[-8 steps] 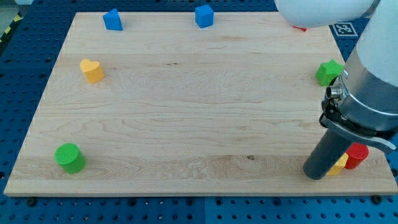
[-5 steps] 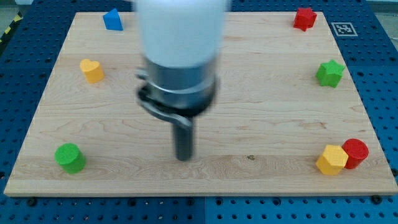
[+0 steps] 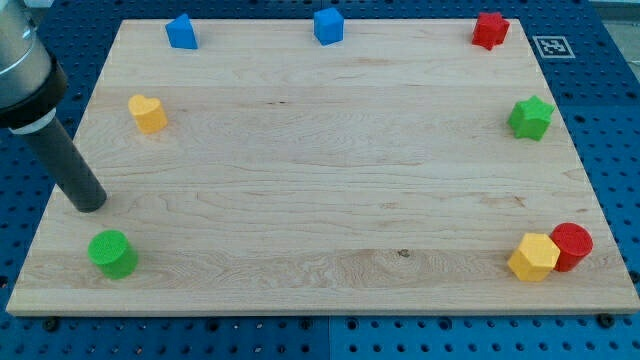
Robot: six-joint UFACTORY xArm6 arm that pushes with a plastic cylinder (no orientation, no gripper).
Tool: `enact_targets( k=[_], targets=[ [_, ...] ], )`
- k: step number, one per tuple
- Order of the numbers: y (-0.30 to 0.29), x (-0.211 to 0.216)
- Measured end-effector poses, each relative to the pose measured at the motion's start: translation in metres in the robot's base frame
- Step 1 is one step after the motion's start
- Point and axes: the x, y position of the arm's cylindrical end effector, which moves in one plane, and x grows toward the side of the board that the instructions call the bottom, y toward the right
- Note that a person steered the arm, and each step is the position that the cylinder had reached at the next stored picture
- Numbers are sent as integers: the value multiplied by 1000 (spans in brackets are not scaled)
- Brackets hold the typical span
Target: Slide the green circle towards the yellow hexagon
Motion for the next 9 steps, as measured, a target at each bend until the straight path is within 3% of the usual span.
enact_targets(
  k=[1, 4, 9],
  targets=[
    [-3, 47],
    [21, 73],
    [108, 56]
  ],
)
